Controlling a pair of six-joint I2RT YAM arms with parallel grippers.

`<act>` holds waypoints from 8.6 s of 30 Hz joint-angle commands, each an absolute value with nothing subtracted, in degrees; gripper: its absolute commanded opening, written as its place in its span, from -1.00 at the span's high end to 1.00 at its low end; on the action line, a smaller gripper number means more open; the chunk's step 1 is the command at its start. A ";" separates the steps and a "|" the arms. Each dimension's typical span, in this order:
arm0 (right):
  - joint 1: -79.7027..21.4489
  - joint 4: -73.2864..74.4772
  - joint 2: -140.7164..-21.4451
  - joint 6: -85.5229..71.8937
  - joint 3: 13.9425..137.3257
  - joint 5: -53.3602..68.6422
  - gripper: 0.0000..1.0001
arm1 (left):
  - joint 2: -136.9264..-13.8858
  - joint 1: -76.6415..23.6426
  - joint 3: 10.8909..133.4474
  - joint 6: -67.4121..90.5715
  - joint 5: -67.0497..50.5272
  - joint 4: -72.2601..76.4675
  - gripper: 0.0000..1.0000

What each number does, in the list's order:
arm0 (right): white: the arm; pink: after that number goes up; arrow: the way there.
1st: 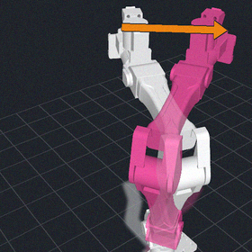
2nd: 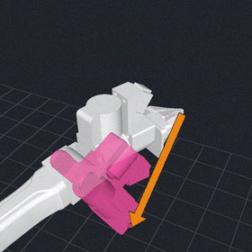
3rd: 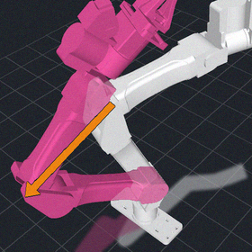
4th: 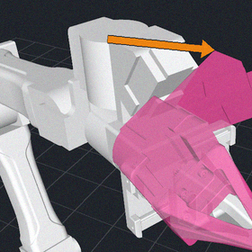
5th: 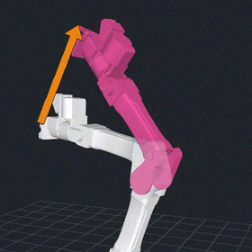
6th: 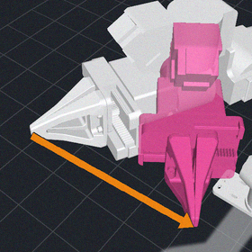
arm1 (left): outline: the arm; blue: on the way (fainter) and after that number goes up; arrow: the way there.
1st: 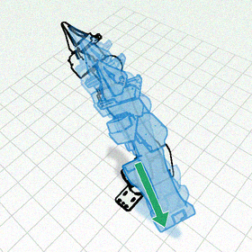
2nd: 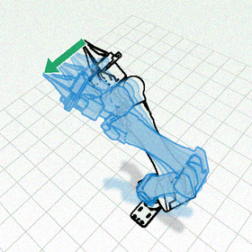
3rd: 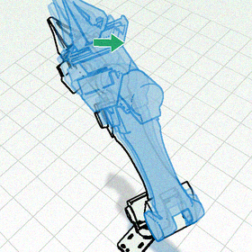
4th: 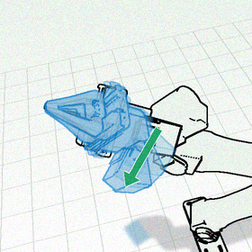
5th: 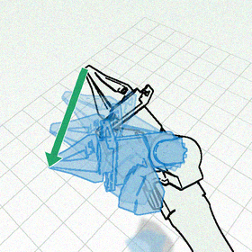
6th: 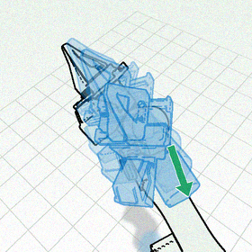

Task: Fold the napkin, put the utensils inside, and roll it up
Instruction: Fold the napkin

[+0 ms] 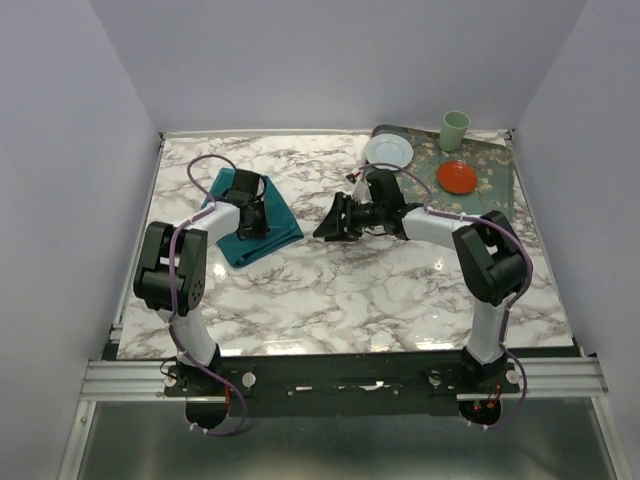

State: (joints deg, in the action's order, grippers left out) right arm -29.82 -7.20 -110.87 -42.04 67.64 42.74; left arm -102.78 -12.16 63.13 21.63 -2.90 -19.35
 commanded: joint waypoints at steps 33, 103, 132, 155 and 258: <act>-27.60 8.79 -101.07 -21.88 67.32 28.30 -0.32 | -87.64 -31.47 55.62 29.62 -3.53 -21.17 0.51; -44.73 15.30 -121.38 -26.71 82.28 8.08 0.74 | -119.00 -18.81 80.77 28.83 -5.89 -19.78 1.00; -43.86 6.48 -112.33 -29.89 74.79 15.30 0.42 | -112.86 -20.48 83.14 27.77 -6.24 -22.32 0.99; -46.22 -6.49 -85.87 -66.95 40.46 22.07 -0.64 | -60.76 -13.54 42.73 43.06 -8.79 -20.39 0.19; -45.97 -2.55 -102.22 -44.47 71.63 27.16 0.99 | -56.69 -12.66 25.84 42.36 -10.63 -17.58 1.00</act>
State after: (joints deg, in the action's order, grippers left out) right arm -46.26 -3.18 -101.69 -45.28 70.02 25.21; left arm -58.24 -13.08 24.84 42.89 -10.68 -14.66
